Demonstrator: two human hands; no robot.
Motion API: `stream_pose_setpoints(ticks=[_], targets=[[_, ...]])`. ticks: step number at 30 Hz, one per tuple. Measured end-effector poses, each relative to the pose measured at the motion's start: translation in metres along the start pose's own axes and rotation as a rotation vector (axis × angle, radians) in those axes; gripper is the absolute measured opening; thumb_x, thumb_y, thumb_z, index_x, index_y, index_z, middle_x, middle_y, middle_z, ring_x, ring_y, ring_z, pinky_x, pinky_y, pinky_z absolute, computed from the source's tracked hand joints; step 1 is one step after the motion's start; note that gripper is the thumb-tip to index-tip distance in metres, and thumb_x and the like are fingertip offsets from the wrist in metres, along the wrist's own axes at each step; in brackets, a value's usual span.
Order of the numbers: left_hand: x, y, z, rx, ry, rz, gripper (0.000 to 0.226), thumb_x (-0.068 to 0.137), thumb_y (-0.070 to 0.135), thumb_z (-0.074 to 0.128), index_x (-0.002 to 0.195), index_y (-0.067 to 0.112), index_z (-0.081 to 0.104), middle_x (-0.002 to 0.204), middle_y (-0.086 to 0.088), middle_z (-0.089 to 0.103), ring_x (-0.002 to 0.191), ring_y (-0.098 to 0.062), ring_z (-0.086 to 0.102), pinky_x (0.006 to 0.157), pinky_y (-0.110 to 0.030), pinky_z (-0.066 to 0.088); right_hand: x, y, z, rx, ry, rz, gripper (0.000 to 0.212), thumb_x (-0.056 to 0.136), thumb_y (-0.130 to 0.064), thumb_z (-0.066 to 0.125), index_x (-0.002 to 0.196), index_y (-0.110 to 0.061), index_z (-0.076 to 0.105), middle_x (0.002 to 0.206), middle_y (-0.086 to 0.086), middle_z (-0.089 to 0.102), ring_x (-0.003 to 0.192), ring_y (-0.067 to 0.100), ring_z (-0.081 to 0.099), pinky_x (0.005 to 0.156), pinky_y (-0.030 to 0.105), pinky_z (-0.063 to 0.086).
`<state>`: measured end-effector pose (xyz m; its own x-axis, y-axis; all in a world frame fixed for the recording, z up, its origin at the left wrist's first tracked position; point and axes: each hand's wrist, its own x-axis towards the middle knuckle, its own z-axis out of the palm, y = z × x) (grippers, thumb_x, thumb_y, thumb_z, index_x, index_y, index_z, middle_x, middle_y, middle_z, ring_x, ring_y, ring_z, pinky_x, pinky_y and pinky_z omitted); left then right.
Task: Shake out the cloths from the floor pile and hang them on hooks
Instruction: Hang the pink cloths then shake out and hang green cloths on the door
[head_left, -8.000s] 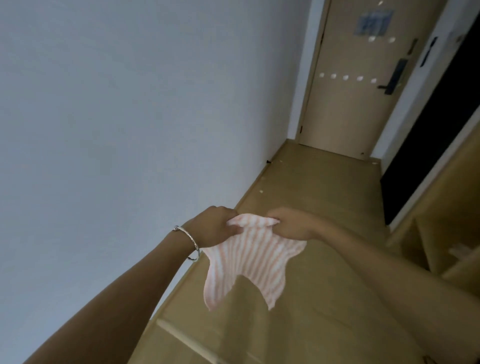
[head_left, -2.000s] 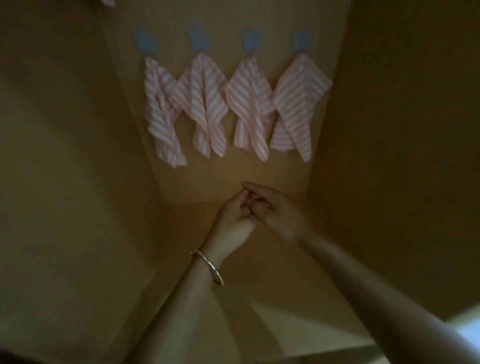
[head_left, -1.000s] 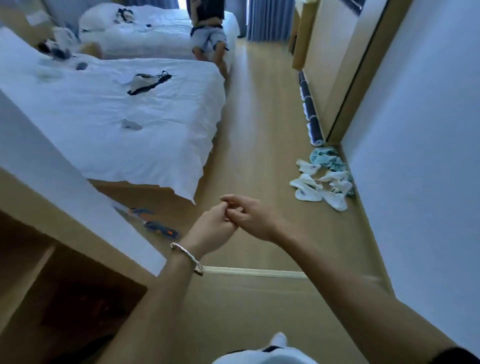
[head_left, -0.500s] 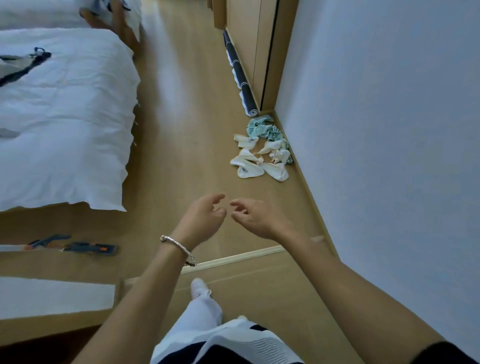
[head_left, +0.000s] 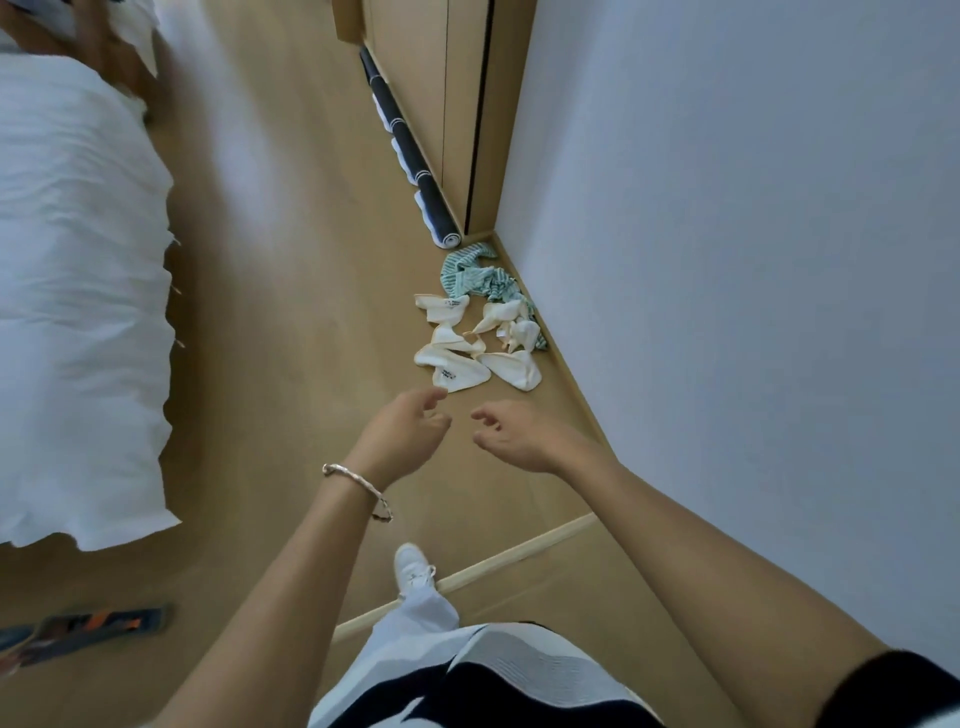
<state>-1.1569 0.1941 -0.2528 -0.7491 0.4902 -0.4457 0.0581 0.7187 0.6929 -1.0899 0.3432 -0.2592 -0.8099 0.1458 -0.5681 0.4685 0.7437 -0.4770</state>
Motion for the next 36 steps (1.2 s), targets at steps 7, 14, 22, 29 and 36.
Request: stream_pose_setpoints(ticks=[7, 14, 22, 29, 36], targets=[[0.072, 0.002, -0.032, 0.019, -0.137, -0.012, 0.04, 0.094, 0.023, 0.046, 0.133, 0.018, 0.05, 0.125, 0.0, 0.06, 0.109, -0.016, 0.058, 0.093, -0.027, 0.043, 0.057, -0.009, -0.023, -0.014, -0.063, 0.107, 0.048, 0.095, -0.03, 0.044, 0.141, -0.02, 0.044, 0.144, 0.003, 0.047, 0.13, 0.018, 0.046, 0.103, 0.032, 0.039], [0.13, 0.024, -0.029, 0.124, -0.365, 0.0, 0.044, 0.095, 0.032, 0.046, 0.137, 0.017, 0.046, 0.132, -0.001, 0.056, 0.12, -0.016, 0.053, 0.102, -0.03, 0.04, 0.102, 0.008, -0.066, 0.055, -0.017, 0.159, 0.046, 0.096, -0.031, 0.044, 0.141, -0.02, 0.044, 0.144, 0.004, 0.047, 0.13, 0.018, 0.046, 0.106, 0.035, 0.039], [0.215, 0.064, -0.034, 0.201, -0.326, -0.009, 0.047, 0.095, 0.029, 0.047, 0.14, 0.016, 0.041, 0.132, -0.003, 0.055, 0.119, -0.019, 0.053, 0.101, -0.03, 0.04, 0.181, 0.034, -0.115, 0.081, -0.048, 0.123, 0.045, 0.095, -0.032, 0.043, 0.139, -0.022, 0.046, 0.141, 0.002, 0.05, 0.127, 0.02, 0.048, 0.1, 0.031, 0.039], [0.351, 0.131, -0.027, 0.216, -0.215, -0.07, 0.046, 0.096, 0.027, 0.046, 0.141, 0.018, 0.039, 0.14, -0.005, 0.048, 0.126, -0.021, 0.047, 0.101, -0.028, 0.037, 0.305, 0.082, -0.212, 0.16, -0.094, 0.042, 0.044, 0.095, -0.029, 0.044, 0.139, -0.022, 0.046, 0.139, 0.004, 0.05, 0.125, 0.019, 0.048, 0.094, 0.03, 0.04], [0.447, 0.183, -0.02, 0.212, -0.212, -0.162, 0.047, 0.096, 0.027, 0.045, 0.142, 0.018, 0.039, 0.138, -0.005, 0.051, 0.124, -0.023, 0.049, 0.097, -0.028, 0.037, 0.392, 0.132, -0.293, 0.093, -0.217, 0.042, 0.043, 0.096, -0.027, 0.044, 0.138, -0.018, 0.048, 0.142, 0.004, 0.049, 0.128, 0.02, 0.047, 0.099, 0.031, 0.039]])
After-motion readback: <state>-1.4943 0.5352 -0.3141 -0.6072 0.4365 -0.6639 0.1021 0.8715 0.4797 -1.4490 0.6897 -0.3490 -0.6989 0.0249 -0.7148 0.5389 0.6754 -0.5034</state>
